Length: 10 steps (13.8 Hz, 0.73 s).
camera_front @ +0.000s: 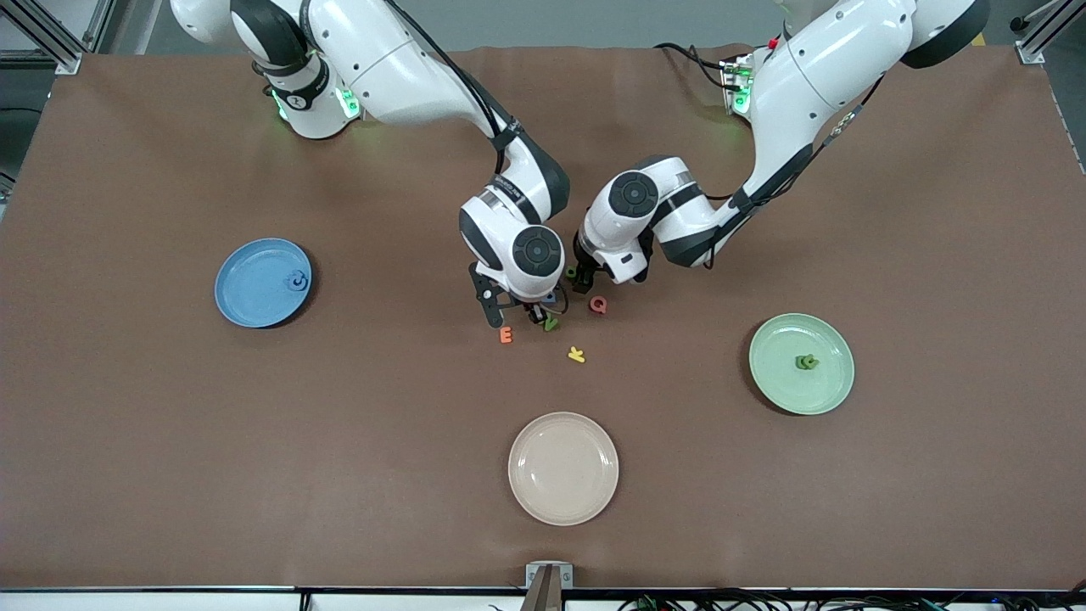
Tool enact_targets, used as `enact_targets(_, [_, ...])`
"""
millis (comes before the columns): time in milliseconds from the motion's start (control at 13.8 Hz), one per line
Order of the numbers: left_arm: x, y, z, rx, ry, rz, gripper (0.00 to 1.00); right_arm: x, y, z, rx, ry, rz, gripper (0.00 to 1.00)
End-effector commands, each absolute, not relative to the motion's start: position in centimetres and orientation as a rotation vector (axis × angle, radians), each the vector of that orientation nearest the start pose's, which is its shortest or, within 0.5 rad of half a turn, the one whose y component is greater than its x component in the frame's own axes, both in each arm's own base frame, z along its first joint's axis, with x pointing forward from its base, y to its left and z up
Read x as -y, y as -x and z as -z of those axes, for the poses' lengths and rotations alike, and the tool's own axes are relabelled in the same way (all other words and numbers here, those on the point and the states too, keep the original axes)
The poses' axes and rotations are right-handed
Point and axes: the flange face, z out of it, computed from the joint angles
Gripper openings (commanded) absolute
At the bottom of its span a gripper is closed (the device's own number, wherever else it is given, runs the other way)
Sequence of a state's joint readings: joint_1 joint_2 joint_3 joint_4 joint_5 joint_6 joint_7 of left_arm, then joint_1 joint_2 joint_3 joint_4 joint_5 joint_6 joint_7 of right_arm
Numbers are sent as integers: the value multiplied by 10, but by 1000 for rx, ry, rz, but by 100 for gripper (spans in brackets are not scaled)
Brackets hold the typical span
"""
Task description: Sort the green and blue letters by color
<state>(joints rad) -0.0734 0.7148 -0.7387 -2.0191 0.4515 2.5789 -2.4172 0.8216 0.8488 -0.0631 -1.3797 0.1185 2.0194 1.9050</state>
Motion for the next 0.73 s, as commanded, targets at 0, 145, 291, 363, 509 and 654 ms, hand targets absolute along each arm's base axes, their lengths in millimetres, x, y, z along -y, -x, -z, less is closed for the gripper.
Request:
enact_targets(0, [442,-411,-176,2073,2487,-321,83,-495,-510,-191,-1801,2798,-173,56])
enact_targets(145, [445,-409,-171,2074,2502,-319,79,-484,-516,-193,-1739,2859,-199,56])
enact_targets(291, [445,-408,-167,2071,2498,-316,75,-472,-523,-202,-1686,2912,-238,56])
enact_targets(363, [444,-408,-167,2071,2497,-317,72,-461,-529,-205,-1679,2928,-260,56])
enact_targets(509, [447,-405,-167,2065,2502,-316,64,-444,-542,-216,-1648,2947,-287,56])
enact_targets(654, [448,-404,-167,2063,2504,-316,58,-424,-554,-227,-1618,2968,-323,56])
